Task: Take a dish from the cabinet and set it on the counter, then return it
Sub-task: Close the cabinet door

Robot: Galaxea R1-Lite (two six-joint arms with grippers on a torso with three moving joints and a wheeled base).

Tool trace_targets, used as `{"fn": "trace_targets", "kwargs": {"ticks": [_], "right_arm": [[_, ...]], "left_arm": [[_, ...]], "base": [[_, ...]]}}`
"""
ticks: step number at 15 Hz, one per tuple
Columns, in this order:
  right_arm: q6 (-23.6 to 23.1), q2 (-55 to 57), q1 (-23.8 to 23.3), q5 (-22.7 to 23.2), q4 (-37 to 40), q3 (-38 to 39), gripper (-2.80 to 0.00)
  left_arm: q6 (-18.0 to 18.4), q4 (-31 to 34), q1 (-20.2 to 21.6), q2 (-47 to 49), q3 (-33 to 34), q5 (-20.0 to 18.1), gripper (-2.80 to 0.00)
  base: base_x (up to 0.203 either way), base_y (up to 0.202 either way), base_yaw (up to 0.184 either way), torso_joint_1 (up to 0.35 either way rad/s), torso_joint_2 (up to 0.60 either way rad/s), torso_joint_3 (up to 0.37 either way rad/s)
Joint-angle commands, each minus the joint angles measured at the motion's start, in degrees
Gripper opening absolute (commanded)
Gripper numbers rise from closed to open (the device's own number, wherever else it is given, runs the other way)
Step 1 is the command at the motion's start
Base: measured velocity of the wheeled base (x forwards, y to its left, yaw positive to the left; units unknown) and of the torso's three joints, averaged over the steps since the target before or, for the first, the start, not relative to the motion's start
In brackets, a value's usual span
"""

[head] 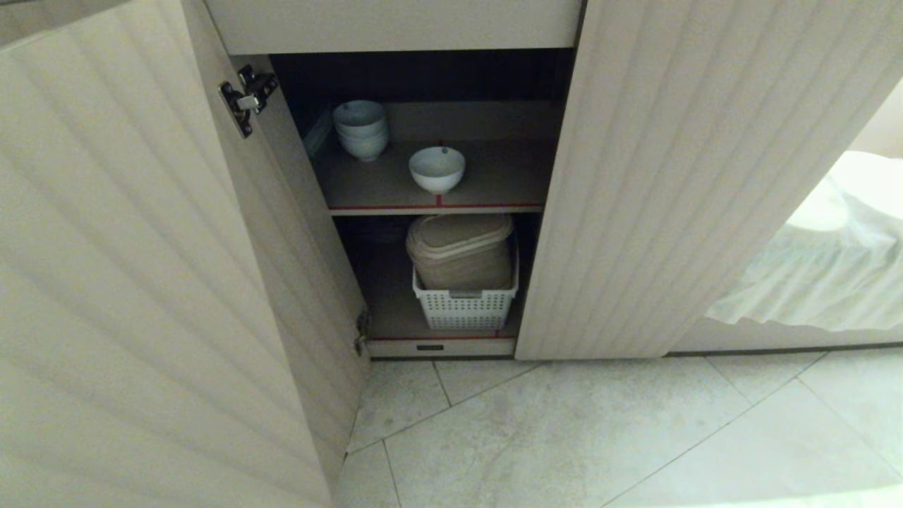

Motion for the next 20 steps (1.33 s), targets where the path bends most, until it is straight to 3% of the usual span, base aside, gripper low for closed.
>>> {"fn": "trace_targets", "kwargs": {"ticks": [1, 18, 20], "right_arm": [[0.01, 0.00, 0.06, 0.01, 0.00, 0.00, -2.80], [0.01, 0.00, 0.00, 0.01, 0.00, 0.00, -2.80], [0.01, 0.00, 0.07, 0.01, 0.00, 0.00, -2.80]], "left_arm": [[0.01, 0.05, 0.02, 0.00, 0.00, 0.03, -2.80], [-0.01, -0.23, 0.02, 0.00, -0.03, 0.06, -2.80], [0.02, 0.39, 0.02, 0.19, -4.31, 0.85, -2.80]], "base": [[0.000, 0.000, 0.000, 0.000, 0.00, 0.000], [0.000, 0.000, 0.000, 0.000, 0.00, 0.000], [0.000, 0.000, 0.000, 0.000, 0.00, 0.000]]}}
